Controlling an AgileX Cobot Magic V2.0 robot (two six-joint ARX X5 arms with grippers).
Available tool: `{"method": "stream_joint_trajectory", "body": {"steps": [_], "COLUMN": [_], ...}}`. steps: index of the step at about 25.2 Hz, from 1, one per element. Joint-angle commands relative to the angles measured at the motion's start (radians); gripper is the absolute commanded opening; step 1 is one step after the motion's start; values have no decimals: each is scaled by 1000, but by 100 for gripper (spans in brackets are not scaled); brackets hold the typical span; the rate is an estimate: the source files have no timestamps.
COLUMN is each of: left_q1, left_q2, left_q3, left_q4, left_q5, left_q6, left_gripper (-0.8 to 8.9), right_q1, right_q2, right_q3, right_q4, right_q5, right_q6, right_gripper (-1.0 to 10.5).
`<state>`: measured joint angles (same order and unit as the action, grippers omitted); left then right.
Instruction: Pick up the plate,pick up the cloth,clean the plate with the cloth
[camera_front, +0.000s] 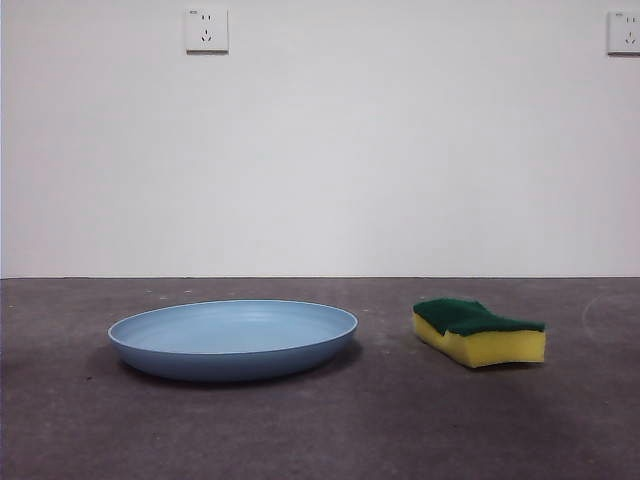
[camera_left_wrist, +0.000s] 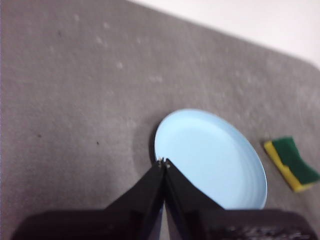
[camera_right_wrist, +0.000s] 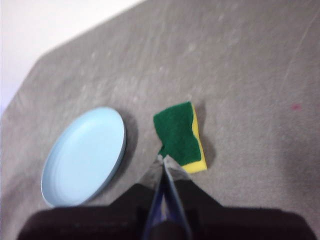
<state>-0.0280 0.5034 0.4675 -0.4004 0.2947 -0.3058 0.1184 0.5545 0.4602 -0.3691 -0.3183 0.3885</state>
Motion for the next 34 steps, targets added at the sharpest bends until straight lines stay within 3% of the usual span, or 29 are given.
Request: {"method": "stream_joint_trajectory", "body": {"steps": [1, 6, 10, 13, 14, 20, 28, 34], "left_q1": [1, 1, 1, 0, 0, -59, -183, -224], "left_q2": [119, 280, 360, 400, 412, 564, 980, 1187], "left_q3": [80, 186, 206, 206, 206, 235, 518, 620], "left_q4": [-58, -120, -51, 8, 17, 76, -79, -87], "left_q5": [29, 58, 125, 179, 178, 169, -51, -111], "left_q6": [105, 157, 146, 140, 122, 115, 207, 222], "left_gripper": [-5, 0, 23, 356, 424, 408, 408, 408], "right_q1": [1, 2, 2, 2, 1, 2, 2, 2], "right_q2": [91, 233, 329, 373, 380, 382, 381, 381], "right_q3": [57, 158, 223, 248, 251, 251, 251, 251], "right_q4": [-39, -142, -197, -197, -193, -190, -191, -191], "right_q5": [-24, -24, -24, -23, -23, -21, -22, -21], "right_q6": [-92, -216, -260, -259, -258, -248, -239, -239], "right_gripper": [-11, 2, 21, 357, 472, 503, 502, 501]}}
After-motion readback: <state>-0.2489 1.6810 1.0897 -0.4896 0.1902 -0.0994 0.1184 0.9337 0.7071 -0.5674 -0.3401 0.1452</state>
